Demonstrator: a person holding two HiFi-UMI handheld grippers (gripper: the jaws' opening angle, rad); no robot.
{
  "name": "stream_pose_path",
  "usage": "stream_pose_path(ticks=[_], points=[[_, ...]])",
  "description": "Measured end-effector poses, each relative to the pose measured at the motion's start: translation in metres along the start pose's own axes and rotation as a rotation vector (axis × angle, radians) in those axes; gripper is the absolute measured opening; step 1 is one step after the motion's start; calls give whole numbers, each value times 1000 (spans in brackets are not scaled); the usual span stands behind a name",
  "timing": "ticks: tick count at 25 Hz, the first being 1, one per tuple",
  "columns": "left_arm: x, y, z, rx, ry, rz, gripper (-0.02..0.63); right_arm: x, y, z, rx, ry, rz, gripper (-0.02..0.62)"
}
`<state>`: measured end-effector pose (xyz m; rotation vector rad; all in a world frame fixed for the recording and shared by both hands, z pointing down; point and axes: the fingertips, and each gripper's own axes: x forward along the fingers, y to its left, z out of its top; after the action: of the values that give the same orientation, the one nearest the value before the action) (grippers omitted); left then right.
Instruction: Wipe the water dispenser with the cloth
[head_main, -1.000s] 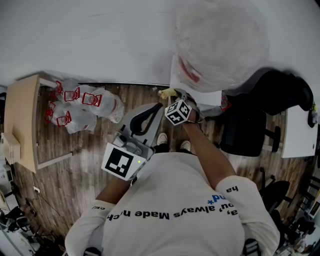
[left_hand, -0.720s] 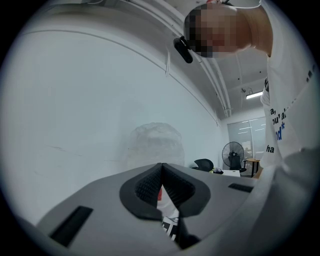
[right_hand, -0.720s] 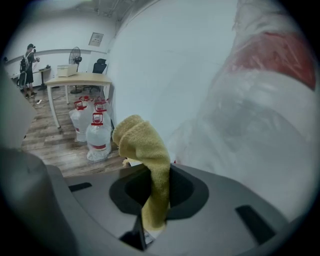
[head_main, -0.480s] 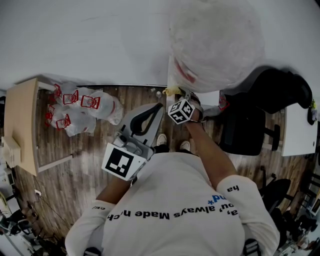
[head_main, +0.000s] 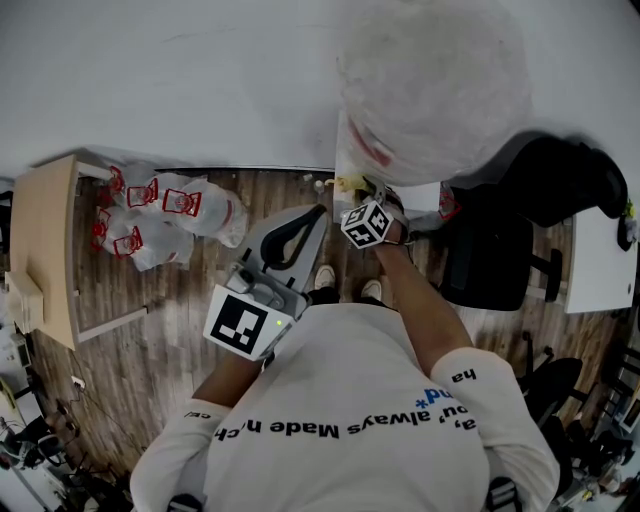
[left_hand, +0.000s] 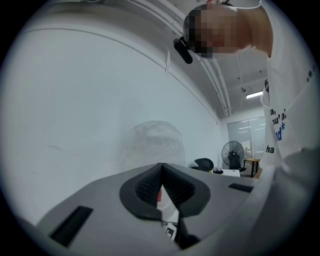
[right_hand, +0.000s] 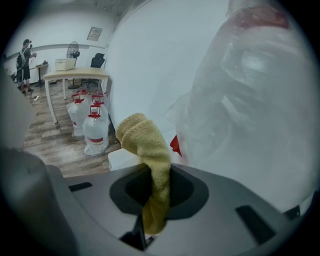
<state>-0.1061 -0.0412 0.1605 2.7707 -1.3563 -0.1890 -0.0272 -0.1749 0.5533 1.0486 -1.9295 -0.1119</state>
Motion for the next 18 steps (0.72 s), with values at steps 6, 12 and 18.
stream_pose_path(ticks=[6, 12, 18], points=[[-1, -2, -1, -3, -1, 3, 18, 0, 1, -1, 88, -7, 32, 53], [-1, -6, 0, 1, 2, 3, 18, -6, 6, -5, 69, -11, 40, 52], [-1, -10, 1, -3, -3, -3, 18, -12, 13, -8, 63, -14, 47, 52]])
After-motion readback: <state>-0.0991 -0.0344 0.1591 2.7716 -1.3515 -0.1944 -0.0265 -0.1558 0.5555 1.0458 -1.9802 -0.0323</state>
